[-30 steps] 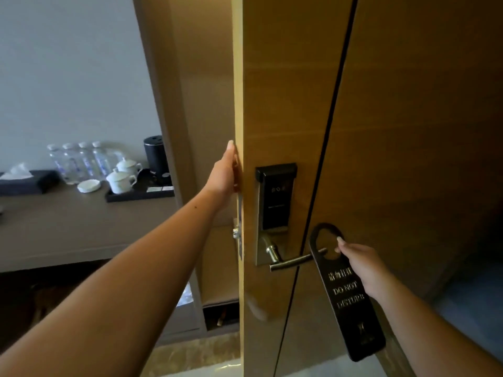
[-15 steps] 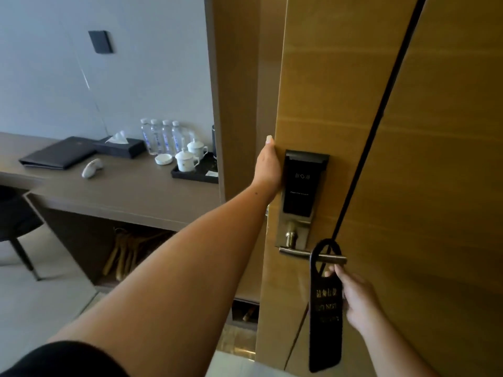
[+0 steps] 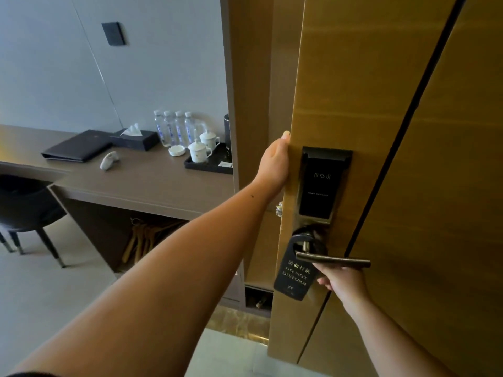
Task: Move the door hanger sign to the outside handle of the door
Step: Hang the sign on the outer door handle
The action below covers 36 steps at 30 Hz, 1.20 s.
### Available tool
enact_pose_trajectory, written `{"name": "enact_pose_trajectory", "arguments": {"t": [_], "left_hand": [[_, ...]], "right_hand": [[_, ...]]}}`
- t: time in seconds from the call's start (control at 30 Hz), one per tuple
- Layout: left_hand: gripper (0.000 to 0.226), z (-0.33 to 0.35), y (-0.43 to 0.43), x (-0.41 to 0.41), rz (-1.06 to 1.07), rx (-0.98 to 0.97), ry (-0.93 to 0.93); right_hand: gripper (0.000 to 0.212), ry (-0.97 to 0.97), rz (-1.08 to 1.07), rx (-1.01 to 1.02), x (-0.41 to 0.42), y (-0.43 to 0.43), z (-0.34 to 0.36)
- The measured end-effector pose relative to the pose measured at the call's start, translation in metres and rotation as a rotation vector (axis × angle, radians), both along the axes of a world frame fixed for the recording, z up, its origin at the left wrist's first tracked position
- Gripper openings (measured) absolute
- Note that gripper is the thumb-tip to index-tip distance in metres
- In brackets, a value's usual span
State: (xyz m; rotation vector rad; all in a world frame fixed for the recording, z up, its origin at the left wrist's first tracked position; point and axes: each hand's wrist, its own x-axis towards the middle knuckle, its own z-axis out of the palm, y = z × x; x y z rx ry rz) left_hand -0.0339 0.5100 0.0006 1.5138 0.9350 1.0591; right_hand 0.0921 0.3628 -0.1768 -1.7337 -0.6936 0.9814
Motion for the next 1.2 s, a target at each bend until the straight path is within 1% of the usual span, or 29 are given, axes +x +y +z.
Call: {"name": "enact_pose_trajectory", "arguments": {"t": [0.13,0.2,0.27,0.37,0.43,0.53,0.6,0.67,0.73,0.77,0.83,0.9,0.93,1.0,1.03,1.13,1.2], "left_hand": [[0.038,0.0,-0.022,-0.019,-0.065,0.075,0.016],[0.037,0.001,-0.038,-0.03,-0.1,0.111,0.034],[0.039,0.001,-0.055,-0.045,-0.176,0.153,0.043],[0.043,0.005,-0.079,-0.064,-0.324,0.189,0.022],[0.045,0.002,-0.092,-0.069,-0.429,0.202,0.056],[0.037,-0.007,-0.109,-0.063,-0.622,0.202,0.216],[0.021,-0.02,-0.124,-0.053,-0.736,0.223,0.34],[0.01,-0.039,-0.146,-0.041,-0.861,0.296,0.478],[0.015,-0.062,-0.168,-0.034,-0.94,0.324,0.583],[0.018,-0.07,-0.183,-0.031,-0.978,0.308,0.588],[0.02,-0.076,-0.211,-0.028,-1.045,0.289,0.537],[0.015,-0.071,-0.237,-0.022,-1.125,0.331,0.524],[0.011,-0.07,-0.249,-0.017,-1.166,0.361,0.551],[0.023,-0.07,-0.275,-0.01,-1.219,0.457,0.642],[0.028,-0.072,-0.293,-0.007,-1.236,0.482,0.687],[0.033,-0.083,-0.342,-0.005,-1.21,0.463,0.74],[0.045,-0.091,-0.376,-0.001,-1.193,0.542,0.754]], "right_hand": [[0.015,-0.077,0.062,-0.041,0.0,-0.032,-0.001],[0.015,-0.127,0.079,-0.062,-0.001,-0.056,-0.008],[0.015,-0.133,0.026,-0.085,-0.002,-0.079,-0.016],[0.02,-0.022,-0.188,-0.097,-0.004,-0.119,-0.022],[0.025,0.084,-0.327,-0.101,-0.008,-0.147,-0.018],[0.038,0.25,-0.485,-0.034,-0.009,-0.185,-0.004],[0.042,0.365,-0.564,0.053,-0.014,-0.215,0.003],[0.043,0.501,-0.636,0.184,-0.023,-0.256,0.004],[0.05,0.569,-0.674,0.253,-0.032,-0.284,0.005],[0.051,0.569,-0.701,0.264,-0.037,-0.299,0.006],[0.053,0.561,-0.745,0.304,-0.047,-0.321,0.012],[0.048,0.519,-0.791,0.315,-0.054,-0.342,0.021],[0.045,0.492,-0.817,0.288,-0.056,-0.354,0.025],[0.045,0.42,-0.855,0.199,-0.059,-0.382,0.033],[0.046,0.353,-0.866,0.146,-0.061,-0.4,0.036],[0.049,0.21,-0.846,-0.004,-0.066,-0.444,0.04],[0.039,0.207,-0.902,-0.036,-0.07,-0.477,0.041]]}}
